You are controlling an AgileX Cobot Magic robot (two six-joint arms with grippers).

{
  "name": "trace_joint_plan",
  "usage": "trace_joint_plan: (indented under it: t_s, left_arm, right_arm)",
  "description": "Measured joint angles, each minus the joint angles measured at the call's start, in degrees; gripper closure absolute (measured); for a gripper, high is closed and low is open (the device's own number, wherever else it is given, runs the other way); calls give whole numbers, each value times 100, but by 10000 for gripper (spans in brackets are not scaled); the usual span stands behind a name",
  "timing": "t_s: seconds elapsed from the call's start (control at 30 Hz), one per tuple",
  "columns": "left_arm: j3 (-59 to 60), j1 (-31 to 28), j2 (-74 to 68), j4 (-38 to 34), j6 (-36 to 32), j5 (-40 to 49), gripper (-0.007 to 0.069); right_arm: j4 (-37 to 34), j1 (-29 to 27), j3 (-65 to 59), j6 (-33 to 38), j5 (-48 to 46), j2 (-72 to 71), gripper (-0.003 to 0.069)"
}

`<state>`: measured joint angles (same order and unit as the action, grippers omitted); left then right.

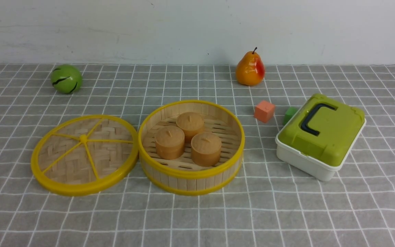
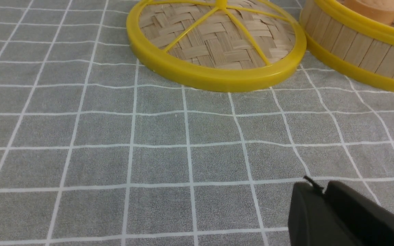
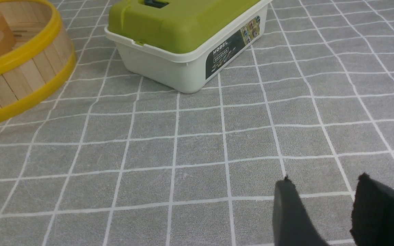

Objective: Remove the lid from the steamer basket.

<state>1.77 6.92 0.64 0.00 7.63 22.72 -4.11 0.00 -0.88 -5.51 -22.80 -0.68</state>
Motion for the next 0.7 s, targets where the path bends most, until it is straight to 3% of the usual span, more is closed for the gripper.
trace_joint_plan:
  t_s: [0.7]
  left_arm:
    - [0,0,0,0,0,0,545]
  right_arm:
    - [0,0,0,0,0,0,418]
